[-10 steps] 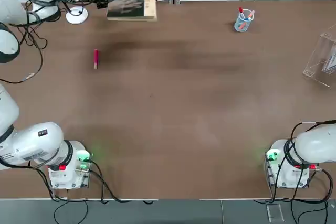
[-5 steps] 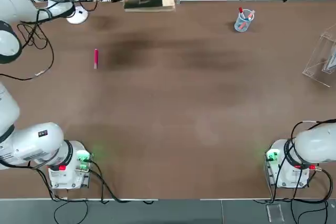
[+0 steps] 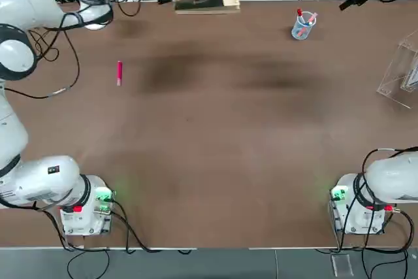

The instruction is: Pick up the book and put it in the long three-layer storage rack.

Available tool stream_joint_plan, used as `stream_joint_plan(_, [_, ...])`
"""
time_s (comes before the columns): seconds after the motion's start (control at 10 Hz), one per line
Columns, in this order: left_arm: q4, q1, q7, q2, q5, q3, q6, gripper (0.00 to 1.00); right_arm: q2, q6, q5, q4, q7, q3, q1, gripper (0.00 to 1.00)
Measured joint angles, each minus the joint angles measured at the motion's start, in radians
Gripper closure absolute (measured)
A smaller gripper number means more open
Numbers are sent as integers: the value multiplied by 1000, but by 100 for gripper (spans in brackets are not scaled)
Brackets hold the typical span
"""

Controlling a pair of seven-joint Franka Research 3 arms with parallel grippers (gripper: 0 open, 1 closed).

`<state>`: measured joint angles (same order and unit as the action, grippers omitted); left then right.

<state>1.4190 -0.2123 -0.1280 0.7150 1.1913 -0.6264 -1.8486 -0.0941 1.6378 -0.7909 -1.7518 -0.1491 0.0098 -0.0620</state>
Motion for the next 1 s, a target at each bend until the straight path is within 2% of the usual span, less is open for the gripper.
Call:
stream_joint_plan(0.3, [1,73,0,1,32,0,-62,96,-8,0,-187,-70,-5,0,-10,0])
stream_joint_plan(0.8, [2,180,1,6,139,0,-182,96,-21,0,-337,-173,-168,0,-18,0])
stream_joint_plan(1.0, [-2,215,1,6,165,0,-225,96,-21,-1,-434,-218,-194,0,-28,0])
